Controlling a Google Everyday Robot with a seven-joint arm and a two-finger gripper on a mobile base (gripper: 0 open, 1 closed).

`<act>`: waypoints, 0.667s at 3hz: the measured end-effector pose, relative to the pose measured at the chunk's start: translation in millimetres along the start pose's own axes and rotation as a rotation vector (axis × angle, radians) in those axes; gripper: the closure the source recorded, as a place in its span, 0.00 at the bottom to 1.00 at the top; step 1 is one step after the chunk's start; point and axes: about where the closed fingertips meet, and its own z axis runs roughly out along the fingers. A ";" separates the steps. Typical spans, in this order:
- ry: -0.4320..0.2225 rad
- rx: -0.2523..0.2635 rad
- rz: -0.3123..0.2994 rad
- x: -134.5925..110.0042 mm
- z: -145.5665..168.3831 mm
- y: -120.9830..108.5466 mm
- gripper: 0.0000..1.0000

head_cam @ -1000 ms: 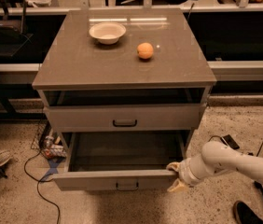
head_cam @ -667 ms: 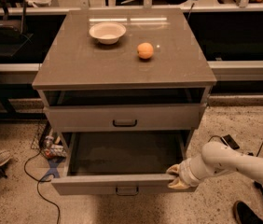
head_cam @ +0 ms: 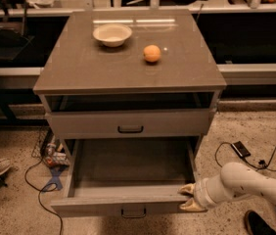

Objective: Open middle drawer

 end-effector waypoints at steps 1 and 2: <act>0.000 0.000 0.000 -1.2 0.8 -1.6 1.00; -0.011 0.012 0.024 4.8 0.2 8.0 1.00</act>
Offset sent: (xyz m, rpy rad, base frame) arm -0.1115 -0.0610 -0.0270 0.1209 0.0082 -0.2642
